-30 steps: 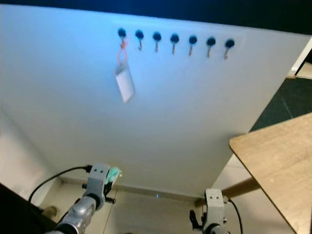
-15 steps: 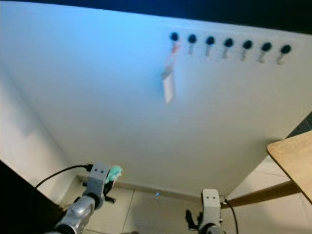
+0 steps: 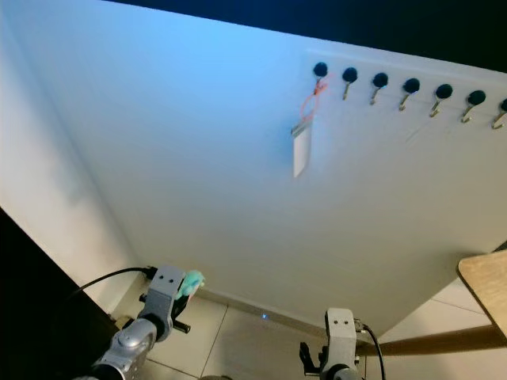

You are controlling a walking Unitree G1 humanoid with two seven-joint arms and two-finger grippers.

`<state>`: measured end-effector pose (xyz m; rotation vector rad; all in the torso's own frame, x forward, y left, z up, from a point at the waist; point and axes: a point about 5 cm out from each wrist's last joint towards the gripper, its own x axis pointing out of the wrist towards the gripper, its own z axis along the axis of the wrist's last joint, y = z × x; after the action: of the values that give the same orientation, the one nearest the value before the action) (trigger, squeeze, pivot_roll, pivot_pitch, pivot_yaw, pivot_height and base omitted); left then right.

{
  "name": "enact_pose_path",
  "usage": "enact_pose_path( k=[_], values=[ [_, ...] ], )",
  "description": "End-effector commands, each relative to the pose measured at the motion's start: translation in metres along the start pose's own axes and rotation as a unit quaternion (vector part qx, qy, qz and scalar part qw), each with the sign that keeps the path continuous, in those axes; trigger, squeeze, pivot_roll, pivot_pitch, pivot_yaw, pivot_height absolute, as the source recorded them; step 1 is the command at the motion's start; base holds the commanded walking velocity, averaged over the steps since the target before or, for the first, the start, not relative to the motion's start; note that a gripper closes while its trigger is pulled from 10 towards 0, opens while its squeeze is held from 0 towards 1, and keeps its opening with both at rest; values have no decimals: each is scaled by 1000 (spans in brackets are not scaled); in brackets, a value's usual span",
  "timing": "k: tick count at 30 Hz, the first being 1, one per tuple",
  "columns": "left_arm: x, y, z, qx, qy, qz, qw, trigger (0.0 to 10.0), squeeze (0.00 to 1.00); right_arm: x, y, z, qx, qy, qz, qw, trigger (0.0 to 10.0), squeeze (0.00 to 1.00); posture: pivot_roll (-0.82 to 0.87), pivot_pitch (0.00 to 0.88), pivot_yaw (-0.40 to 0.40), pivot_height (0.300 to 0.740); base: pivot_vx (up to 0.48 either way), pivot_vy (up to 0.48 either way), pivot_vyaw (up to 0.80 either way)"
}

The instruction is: Hang keys on a hook

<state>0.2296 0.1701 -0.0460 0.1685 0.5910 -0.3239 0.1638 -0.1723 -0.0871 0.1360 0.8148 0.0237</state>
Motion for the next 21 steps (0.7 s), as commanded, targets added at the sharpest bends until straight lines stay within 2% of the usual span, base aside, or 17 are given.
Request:
enact_pose_path(
  k=[1, 5, 14, 21],
  values=[
    [0, 1, 0, -6, -1, 1, 1000, 10000, 0, -1, -5, 0, 5, 0, -11, 1000, 10000, 0, 45, 8, -22, 740, 0, 0, 0],
    [0, 7, 1, 7, 4, 33, 999, 10000, 0, -1, -5, 0, 7, -1, -11, 1000, 10000, 0, 43, 8, -24, 740, 0, 0, 0],
    [0, 7, -2, 13, 24, 33, 999, 10000, 0, -1, -6, 1, 10, -4, -12, 1000, 10000, 0, 37, 5, -19, 740, 0, 0, 0],
    [1, 6, -1, 5, 20, 33, 999, 10000, 0, -1, -6, 3, 12, -9, -14, 1000, 10000, 0, 31, 3, -13, 740, 0, 0, 0]
  ],
)
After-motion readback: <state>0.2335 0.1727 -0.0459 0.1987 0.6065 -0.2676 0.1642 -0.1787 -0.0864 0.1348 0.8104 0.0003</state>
